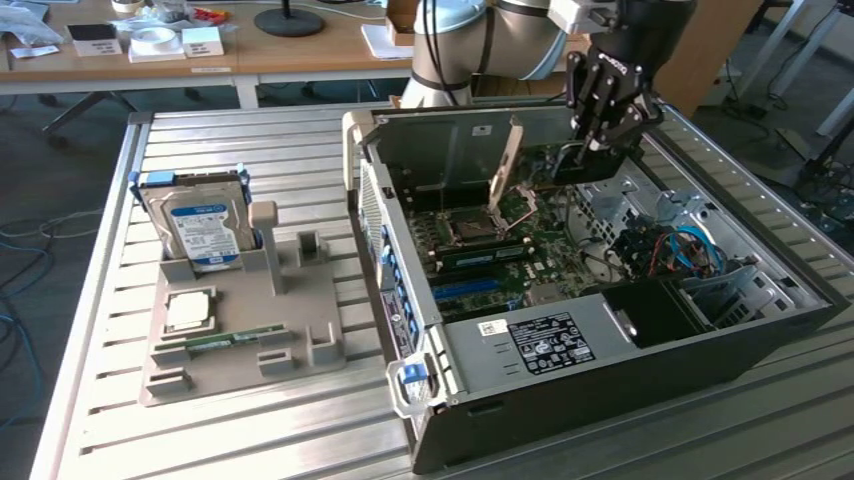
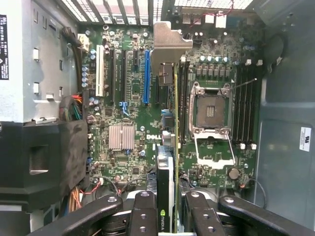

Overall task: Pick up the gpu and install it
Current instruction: 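Insert the gpu into the slot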

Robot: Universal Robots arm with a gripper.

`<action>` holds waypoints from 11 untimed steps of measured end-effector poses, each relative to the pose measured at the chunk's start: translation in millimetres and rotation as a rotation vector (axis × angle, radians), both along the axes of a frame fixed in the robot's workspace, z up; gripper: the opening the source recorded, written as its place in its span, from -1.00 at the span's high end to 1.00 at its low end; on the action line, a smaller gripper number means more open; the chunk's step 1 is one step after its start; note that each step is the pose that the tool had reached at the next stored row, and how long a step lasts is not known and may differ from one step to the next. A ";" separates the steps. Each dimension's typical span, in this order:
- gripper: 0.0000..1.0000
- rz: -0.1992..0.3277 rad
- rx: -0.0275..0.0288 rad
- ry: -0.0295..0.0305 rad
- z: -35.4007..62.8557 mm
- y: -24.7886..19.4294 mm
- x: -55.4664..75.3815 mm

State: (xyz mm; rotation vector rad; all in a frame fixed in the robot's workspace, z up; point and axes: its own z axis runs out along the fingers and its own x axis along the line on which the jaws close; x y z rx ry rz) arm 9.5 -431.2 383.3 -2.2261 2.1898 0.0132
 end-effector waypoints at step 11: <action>0.47 0.000 0.0003 0.0000 -3.7 -0.8 -0.2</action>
